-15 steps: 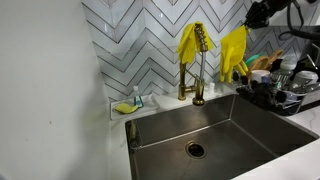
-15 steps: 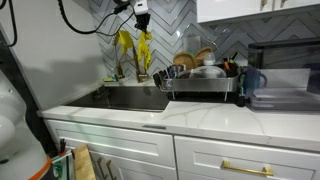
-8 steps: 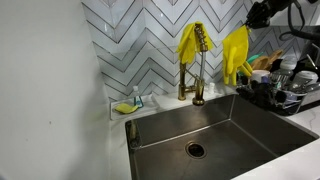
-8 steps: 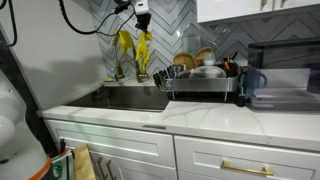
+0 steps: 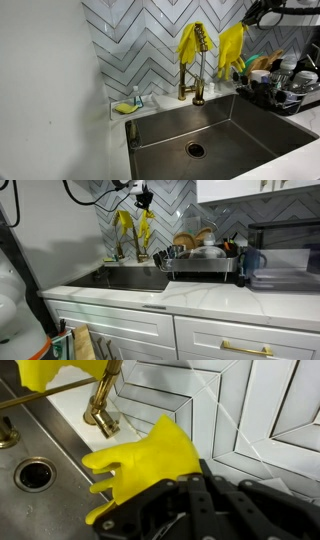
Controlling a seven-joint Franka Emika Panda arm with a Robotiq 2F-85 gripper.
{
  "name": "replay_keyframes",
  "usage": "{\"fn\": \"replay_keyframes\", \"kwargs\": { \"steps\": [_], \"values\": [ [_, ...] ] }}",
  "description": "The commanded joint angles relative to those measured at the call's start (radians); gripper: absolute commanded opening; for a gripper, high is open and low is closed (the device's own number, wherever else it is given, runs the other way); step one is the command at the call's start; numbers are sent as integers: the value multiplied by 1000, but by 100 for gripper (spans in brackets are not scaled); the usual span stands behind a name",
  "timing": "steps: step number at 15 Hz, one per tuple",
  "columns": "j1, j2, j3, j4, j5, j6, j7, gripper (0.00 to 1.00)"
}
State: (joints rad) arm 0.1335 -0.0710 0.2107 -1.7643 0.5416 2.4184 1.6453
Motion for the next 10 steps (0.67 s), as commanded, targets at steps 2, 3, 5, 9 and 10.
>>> {"fn": "replay_keyframes", "kwargs": {
  "steps": [2,3,5,9,10],
  "values": [
    [35,-15,13,-11,-27,57,162,1],
    [41,-20,15,-13,-23,62,157,1],
    [46,-26,12,-28,-41,73,86,1],
    [49,-5,5,-4,-9,46,3,2],
    [48,-5,3,-11,4,46,-36,2]
  ]
}}
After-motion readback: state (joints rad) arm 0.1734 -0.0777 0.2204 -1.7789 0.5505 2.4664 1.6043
